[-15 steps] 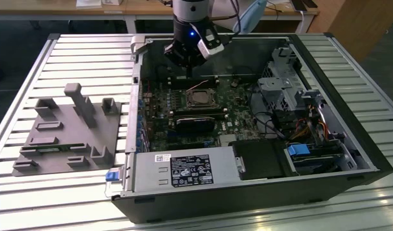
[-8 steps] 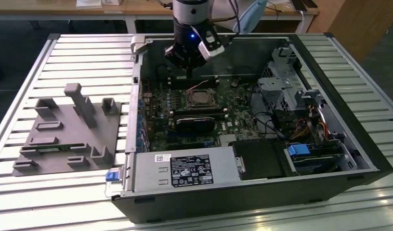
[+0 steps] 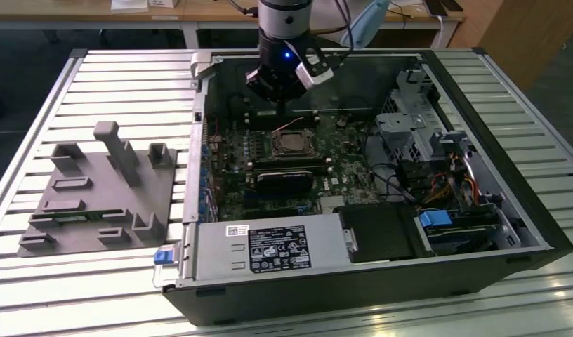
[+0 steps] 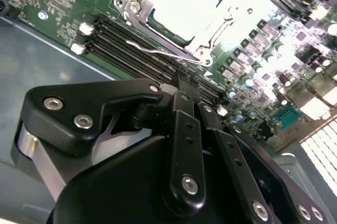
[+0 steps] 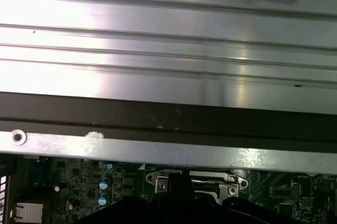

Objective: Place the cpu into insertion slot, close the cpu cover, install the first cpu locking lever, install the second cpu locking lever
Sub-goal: 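Install the first cpu locking lever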

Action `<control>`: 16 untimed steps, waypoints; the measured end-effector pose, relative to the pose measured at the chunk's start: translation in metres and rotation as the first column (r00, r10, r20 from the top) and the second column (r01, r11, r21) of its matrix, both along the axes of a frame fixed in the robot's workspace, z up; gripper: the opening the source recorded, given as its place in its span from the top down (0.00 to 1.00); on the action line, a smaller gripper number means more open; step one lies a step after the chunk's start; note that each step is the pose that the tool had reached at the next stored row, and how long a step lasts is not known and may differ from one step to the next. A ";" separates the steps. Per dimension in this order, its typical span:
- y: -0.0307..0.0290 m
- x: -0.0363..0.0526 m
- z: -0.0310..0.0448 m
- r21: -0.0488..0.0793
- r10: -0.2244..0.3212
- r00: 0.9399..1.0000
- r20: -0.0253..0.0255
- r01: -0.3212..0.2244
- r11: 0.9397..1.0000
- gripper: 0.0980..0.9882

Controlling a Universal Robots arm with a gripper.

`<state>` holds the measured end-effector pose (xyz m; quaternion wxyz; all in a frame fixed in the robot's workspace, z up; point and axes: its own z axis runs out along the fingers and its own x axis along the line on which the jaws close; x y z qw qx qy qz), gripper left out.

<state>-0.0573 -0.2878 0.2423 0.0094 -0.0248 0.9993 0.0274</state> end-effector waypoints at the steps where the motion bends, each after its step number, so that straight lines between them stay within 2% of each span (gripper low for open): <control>1: 0.0002 0.0006 -0.0007 0.000 0.000 1.000 0.000 0.000 1.000 0.99; 16: 0.0007 0.0022 -0.0055 -0.001 0.002 1.000 0.000 -0.002 1.000 0.99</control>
